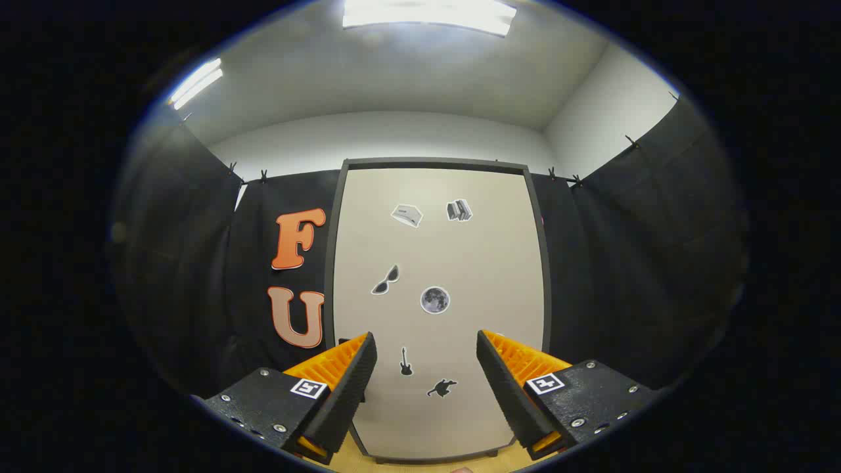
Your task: Open the shoe cabinet door, grab the shoes and put them into the shoe cabinet, then close the shoe cabinet door.
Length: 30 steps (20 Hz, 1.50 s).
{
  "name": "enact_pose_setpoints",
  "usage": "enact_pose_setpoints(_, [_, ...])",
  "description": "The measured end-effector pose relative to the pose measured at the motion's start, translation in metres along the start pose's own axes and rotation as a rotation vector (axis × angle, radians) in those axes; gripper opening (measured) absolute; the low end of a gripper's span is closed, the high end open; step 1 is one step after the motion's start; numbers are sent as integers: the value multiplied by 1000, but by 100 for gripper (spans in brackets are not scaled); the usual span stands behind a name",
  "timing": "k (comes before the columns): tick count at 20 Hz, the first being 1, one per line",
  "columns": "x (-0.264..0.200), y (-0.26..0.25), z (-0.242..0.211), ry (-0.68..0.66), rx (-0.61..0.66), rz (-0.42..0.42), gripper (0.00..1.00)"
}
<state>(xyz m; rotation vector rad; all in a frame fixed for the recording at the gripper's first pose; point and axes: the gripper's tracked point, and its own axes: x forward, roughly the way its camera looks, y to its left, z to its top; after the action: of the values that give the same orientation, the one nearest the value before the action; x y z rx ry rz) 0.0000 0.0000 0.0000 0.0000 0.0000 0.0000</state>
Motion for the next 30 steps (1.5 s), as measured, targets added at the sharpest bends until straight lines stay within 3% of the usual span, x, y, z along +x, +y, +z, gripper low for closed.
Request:
enact_pose_setpoints(17, [33,36,-25,77,40,53,95])
enact_pose_setpoints(26, [69,86,-87,211,13,123,94])
enact_pose_setpoints(30, [81,102,-111,275,9,133,88])
